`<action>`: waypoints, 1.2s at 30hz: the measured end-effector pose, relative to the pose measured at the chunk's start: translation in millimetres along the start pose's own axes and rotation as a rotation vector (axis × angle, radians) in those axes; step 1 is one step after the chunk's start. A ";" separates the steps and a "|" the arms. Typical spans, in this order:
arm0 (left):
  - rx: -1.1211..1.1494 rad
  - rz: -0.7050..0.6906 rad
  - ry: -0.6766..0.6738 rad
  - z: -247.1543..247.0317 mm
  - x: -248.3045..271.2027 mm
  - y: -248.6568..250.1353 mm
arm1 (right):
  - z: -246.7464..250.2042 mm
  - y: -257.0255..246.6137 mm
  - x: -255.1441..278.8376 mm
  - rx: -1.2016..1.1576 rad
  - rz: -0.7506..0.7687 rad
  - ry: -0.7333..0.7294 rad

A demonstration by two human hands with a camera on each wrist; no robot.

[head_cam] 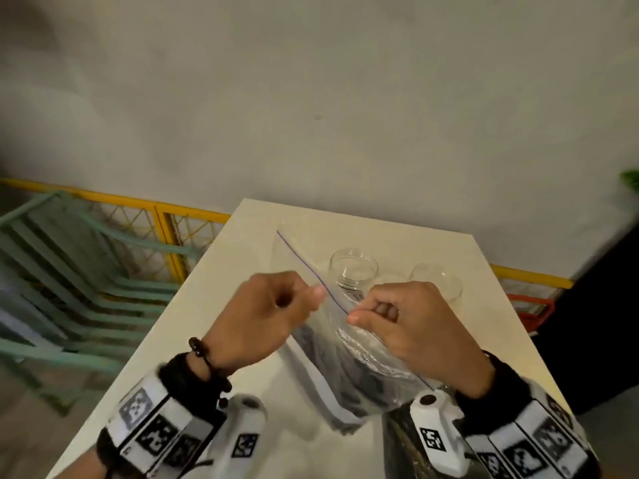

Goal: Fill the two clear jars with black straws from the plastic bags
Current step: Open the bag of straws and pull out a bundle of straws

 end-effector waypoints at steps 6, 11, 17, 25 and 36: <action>0.568 0.232 -0.123 -32.8 4.0 3.7 | -17.0 -4.1 3.8 -0.170 0.042 -0.150; 0.590 0.179 -0.059 -22.6 3.7 4.8 | -18.0 2.5 14.5 -0.406 -0.036 -0.084; 0.540 0.152 -0.080 -27.6 5.4 9.5 | -34.3 -4.0 13.9 -0.400 -0.061 -0.044; 0.597 0.272 -0.151 -25.9 5.4 10.3 | -38.4 0.9 14.2 -0.564 -0.085 0.004; 0.329 0.041 -0.272 -26.4 7.0 -0.4 | -37.8 11.1 17.3 -0.311 -0.011 -0.061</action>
Point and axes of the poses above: each hand's wrist, its own x-axis away from the middle knuckle, its own z-axis out of the back of the hand, y = z × x, the point moved 1 cm from there along -x, towards the middle knuckle, and after that the axes turned 11 degrees about -y, right-handed, at the moved point
